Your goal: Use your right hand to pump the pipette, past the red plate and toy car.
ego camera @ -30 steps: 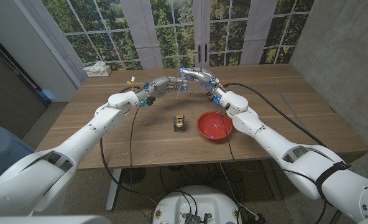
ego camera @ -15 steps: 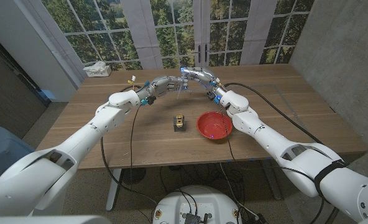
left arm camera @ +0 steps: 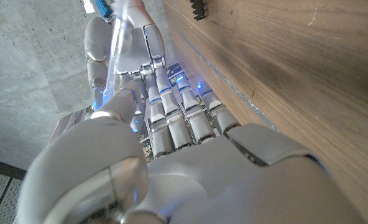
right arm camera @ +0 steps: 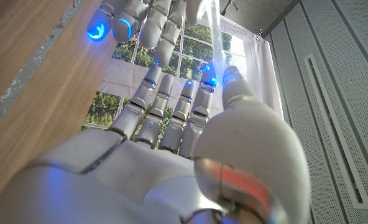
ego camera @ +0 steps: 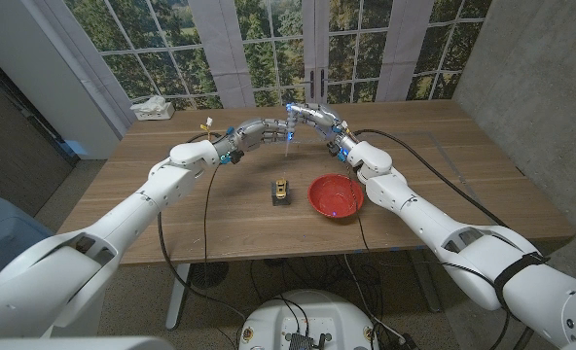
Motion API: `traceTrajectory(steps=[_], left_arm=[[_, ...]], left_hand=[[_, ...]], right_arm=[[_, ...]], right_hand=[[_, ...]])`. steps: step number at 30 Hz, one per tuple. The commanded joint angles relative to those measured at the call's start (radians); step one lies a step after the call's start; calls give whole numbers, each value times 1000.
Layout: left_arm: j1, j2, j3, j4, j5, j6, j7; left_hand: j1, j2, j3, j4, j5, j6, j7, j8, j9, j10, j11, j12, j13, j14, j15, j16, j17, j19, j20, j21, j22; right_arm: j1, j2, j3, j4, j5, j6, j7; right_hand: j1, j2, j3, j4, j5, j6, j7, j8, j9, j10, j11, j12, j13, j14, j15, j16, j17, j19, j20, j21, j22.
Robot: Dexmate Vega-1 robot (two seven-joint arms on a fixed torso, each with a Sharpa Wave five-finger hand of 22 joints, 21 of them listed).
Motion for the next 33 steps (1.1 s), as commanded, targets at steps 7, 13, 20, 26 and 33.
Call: traceTrajectory(steps=[7,13,20,26,33], left_arm=[[25,26,-18,-19,-9,-8,0],[37,30,-28,-23,-26,-9,-4],[43,37,-32,-32,-31,-4,-4],[48,45,-34,-46,-32,4,1],[58,56,-37,-67,-35,11,5]], left_hand=[[-43,-40,-49,17,3,-58,-16,10,0,-97,23,1,6,-60,-54,-2,3,-40,4,-11,5],[-89,-38,-65,39,1,-56,-14,15,0,-103,38,8,6,-68,-41,1,6,-45,3,-10,6],[-105,-36,-69,44,1,-50,-9,18,0,-106,41,10,6,-71,-37,1,5,-49,5,-10,6],[-113,-35,-70,47,2,-47,-7,20,-1,-106,43,12,6,-73,-35,1,4,-50,5,-10,6],[-119,-33,-69,47,2,-47,-7,20,-1,-108,43,13,5,-74,-34,0,3,-51,7,-10,6]], right_arm=[[-35,-24,23,-51,-11,28,-60],[-49,-23,31,-55,-35,80,-102],[-75,-25,42,-78,-86,152,-183],[-98,-40,49,-115,-128,186,-240],[-127,-62,55,-168,-230,213,-350]], right_hand=[[2,10,9,3,6,2,0,-5,0,6,-3,2,6,10,-132,-3,4,-3,2,12,5],[2,10,9,2,6,2,-6,-6,0,7,-2,2,6,12,-134,-3,5,-4,2,15,5],[-2,9,8,4,6,2,-11,-8,0,9,-3,1,6,18,-135,-2,5,-2,1,18,5],[-2,10,8,5,7,-3,-14,-11,0,12,-5,2,6,18,-137,-2,5,-2,0,21,5],[-3,12,10,5,7,-5,-15,-12,0,13,-7,2,7,20,-138,-3,5,-3,-1,23,5]])
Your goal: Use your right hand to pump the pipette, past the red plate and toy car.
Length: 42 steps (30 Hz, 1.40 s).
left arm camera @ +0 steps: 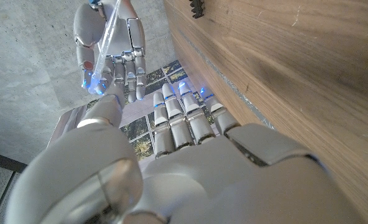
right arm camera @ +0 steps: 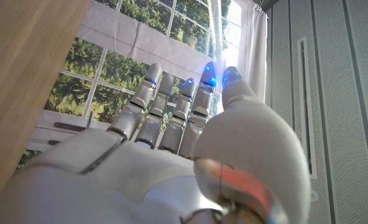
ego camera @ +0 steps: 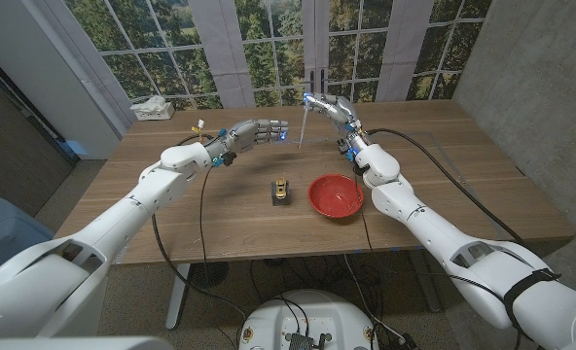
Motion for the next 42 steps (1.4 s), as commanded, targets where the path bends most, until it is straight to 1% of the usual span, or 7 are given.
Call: traceTrajectory(steps=[1,9,11,16,20,30,42], left_arm=[[16,17,-7,-31,-7,14,9],[31,32,-14,-60,-10,21,20],[35,35,-15,-67,-10,23,24],[40,42,-16,-80,-11,26,25],[39,45,-15,-84,-11,27,22],[36,48,-11,-92,-9,30,13],[34,53,-7,-100,-13,35,-3]], left_hand=[[-8,2,3,4,2,3,3,5,-1,2,3,4,1,-8,-41,4,1,-2,2,0,6],[-11,3,5,3,3,5,4,6,-1,3,3,6,1,-9,-39,3,-1,-2,3,1,6],[-13,4,5,2,3,5,4,6,-1,4,4,7,1,-9,-39,3,-1,-3,3,1,6],[-15,4,6,2,4,6,4,6,-1,4,4,7,1,-9,-37,4,-2,-2,3,2,6],[-16,5,6,1,4,6,4,6,-1,3,5,8,1,-10,-37,3,-2,-2,3,2,6],[-20,6,8,-2,5,6,4,6,-1,5,5,10,0,-10,-38,3,-4,-3,3,3,6],[-25,7,10,-4,5,7,4,6,-2,4,5,11,0,-10,-36,3,-5,-3,3,4,6]], right_arm=[[-46,-26,14,-70,-122,67,-153],[-69,-34,24,-92,-176,103,-218],[-81,-38,29,-111,-207,104,-253],[-102,-41,42,-130,-249,128,-304],[-125,-49,54,-165,-303,124,-360],[-177,-59,81,-228,-358,139,-432],[-246,-75,116,-314,-462,123,-528]], right_hand=[[2,8,6,2,7,4,-7,0,1,6,-2,1,3,13,-138,-4,2,-3,-1,8,5],[1,8,7,1,8,0,-11,-3,1,5,-5,-1,2,13,-142,-6,2,-4,-2,11,5],[1,8,7,1,8,0,-11,-4,1,8,-6,0,2,13,-143,-6,2,-4,-3,12,5],[2,8,9,-1,9,0,-13,-4,1,10,-8,0,1,15,-145,-8,0,-4,-5,14,4],[1,9,10,0,9,2,-13,-4,1,10,-8,-1,1,15,-145,-9,0,-4,-6,16,4],[0,11,12,0,10,2,-16,-6,2,16,-10,0,2,20,-146,-12,-2,-4,-9,20,4],[2,13,14,-2,11,4,-18,-6,2,20,-16,0,3,23,-150,-12,-1,-5,-11,25,3]])
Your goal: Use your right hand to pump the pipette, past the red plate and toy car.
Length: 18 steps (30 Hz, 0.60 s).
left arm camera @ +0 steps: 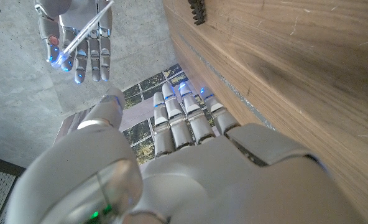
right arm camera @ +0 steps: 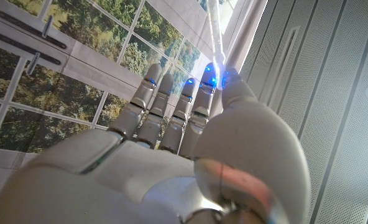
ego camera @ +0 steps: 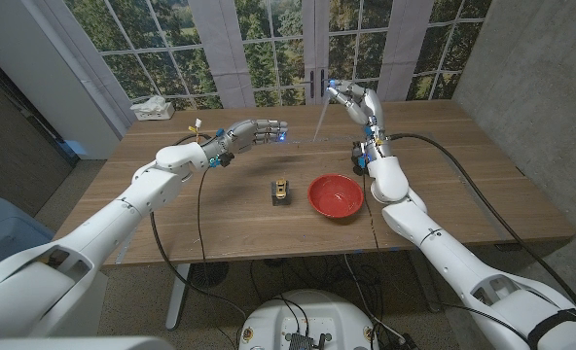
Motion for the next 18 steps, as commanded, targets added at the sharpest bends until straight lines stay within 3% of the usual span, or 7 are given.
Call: traceTrajectory(steps=[1,18], left_arm=[[-2,5,6,-9,-4,5,-18],[-29,-4,25,-3,7,10,-46]], left_hand=[[-7,0,6,0,5,7,4,7,3,4,5,4,3,-3,-40,3,1,-3,2,4,6],[-12,2,10,-4,6,7,5,7,3,3,5,5,2,-3,-41,3,0,-4,4,4,6]], right_arm=[[-72,-13,37,-89,-117,-17,-117],[-178,-45,84,-218,-205,-64,-204]], right_hand=[[1,12,6,-1,3,4,-7,1,3,7,-3,-1,3,13,-150,-5,2,3,-4,10,3],[3,13,8,-2,3,5,-10,-1,3,13,-9,-1,3,15,-152,-8,2,0,-7,16,3]])
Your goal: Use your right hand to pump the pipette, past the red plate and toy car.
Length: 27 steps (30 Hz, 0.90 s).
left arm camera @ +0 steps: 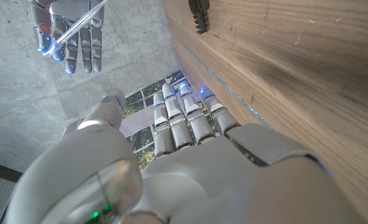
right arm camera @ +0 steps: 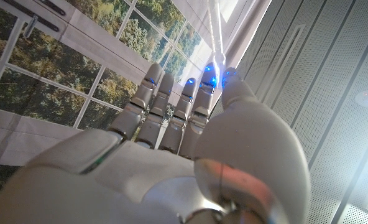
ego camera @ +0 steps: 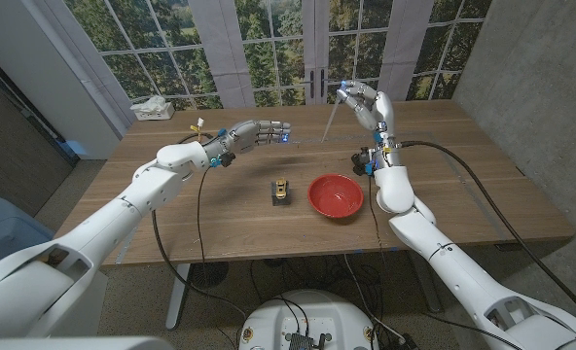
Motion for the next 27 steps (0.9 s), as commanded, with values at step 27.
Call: traceTrajectory(steps=[27], left_arm=[[-9,1,14,-15,6,1,-33]], left_hand=[[-17,-1,11,-7,6,8,5,7,3,3,5,7,2,-2,-42,3,-2,-4,4,6,6]], right_arm=[[-193,-23,68,-207,-213,-77,-198]], right_hand=[[4,11,12,-4,3,1,-3,-2,4,10,-4,-4,6,10,-152,-7,2,-1,-9,18,2]])
